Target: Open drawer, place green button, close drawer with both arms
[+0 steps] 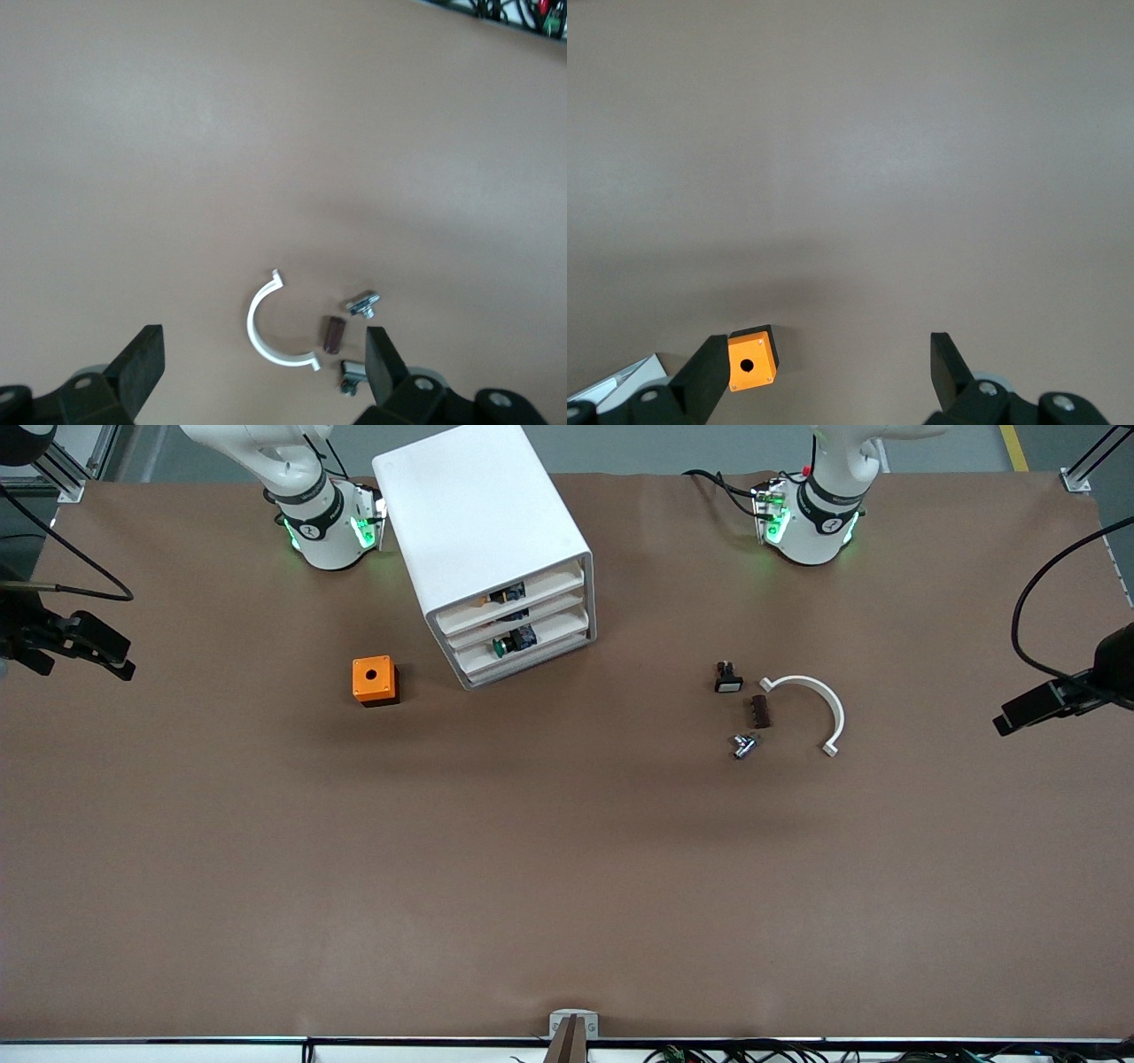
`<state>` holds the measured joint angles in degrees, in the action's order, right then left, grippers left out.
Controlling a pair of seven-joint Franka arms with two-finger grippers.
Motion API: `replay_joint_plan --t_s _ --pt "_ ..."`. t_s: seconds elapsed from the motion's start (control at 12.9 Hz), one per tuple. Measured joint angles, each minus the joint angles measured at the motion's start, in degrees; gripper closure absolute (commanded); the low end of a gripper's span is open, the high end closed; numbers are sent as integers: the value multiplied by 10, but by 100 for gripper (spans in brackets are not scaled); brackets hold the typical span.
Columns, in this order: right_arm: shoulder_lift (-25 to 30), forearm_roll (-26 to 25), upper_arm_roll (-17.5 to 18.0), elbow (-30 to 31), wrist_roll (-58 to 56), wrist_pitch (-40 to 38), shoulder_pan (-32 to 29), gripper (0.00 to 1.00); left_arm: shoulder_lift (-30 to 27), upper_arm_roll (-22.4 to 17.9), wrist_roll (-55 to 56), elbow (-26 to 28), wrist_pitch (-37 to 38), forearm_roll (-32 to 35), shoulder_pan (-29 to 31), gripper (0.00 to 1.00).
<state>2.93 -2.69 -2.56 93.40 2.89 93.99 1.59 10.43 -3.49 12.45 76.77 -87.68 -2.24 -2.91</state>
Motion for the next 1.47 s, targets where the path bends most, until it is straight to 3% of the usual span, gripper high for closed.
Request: replay_joint_plan --t_s 0.08,0.31,0.54,1.47 --pt "0 0 0 0 0 0 0 0 -19 8 -14 25 -2 0 12 0" --pt "0 0 0 0 0 0 0 0 -83 86 -40 103 -21 7 79 0" --pt "0 0 0 0 0 0 0 0 -118 102 -42 141 -26 11 82 0" --pt "0 0 -1 0 0 0 -5 0 -132 124 -55 149 9 11 83 0"
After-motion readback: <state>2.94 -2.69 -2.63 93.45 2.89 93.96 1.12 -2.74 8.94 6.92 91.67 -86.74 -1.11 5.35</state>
